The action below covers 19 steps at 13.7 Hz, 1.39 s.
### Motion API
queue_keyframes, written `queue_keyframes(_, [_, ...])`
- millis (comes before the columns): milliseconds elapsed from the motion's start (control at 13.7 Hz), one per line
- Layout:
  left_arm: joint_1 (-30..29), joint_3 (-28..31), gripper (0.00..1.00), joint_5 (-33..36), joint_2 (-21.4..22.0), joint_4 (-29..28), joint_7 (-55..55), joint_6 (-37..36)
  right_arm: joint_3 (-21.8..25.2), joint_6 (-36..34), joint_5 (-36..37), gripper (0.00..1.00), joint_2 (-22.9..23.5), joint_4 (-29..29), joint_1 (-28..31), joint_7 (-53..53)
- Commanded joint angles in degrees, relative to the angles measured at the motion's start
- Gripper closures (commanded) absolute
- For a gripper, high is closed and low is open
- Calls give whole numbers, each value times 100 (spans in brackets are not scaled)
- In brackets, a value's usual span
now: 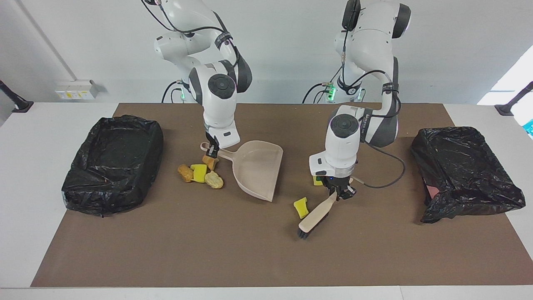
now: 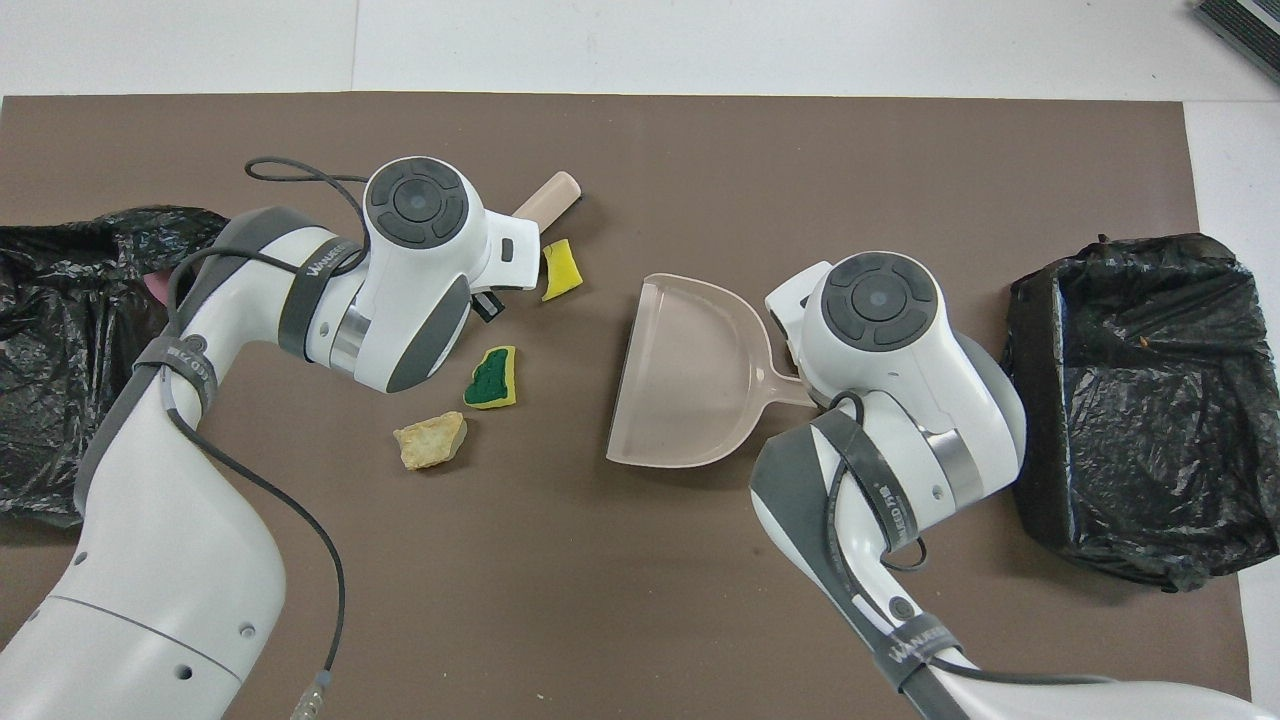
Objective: Sweep and dump trash in bin
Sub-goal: 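Sweep sponge pieces with the left gripper into the dustpan held by the right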
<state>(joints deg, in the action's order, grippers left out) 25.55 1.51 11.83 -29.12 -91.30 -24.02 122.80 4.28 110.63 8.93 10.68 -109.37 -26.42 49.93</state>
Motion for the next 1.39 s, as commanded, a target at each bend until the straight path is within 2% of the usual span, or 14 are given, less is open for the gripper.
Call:
queue_keyframes(0, [239,77,100,484,55,26,-680,-327,-50,64,57,100,-22,21,14,157])
queue_keyframes(365, [380,86,100,574,335,-352,-2087,-740,-67,-6,22,100,-215,-207,-276,333])
queue_keyframes(584, [381,86,100,583,879,-1071,-2650,-740,-67,55,13,100,-233,-260,-285,316])
queue_keyframes(731, [416,86,100,627,1345,-1616,-2721,-740,-76,56,-110,100,-312,-374,-364,316])
queue_keyframes(877, [477,77,100,820,1618,-2004,-2722,-740,-76,125,-285,100,-400,-558,-356,324])
queue_keyframes(1096, [434,77,100,803,1821,-2050,-2669,-810,-68,336,-278,100,-391,-585,-356,499])
queue_keyframes(1315, [363,147,100,759,1953,-1865,-2389,-1354,-59,565,-155,100,-356,-585,-347,1220])
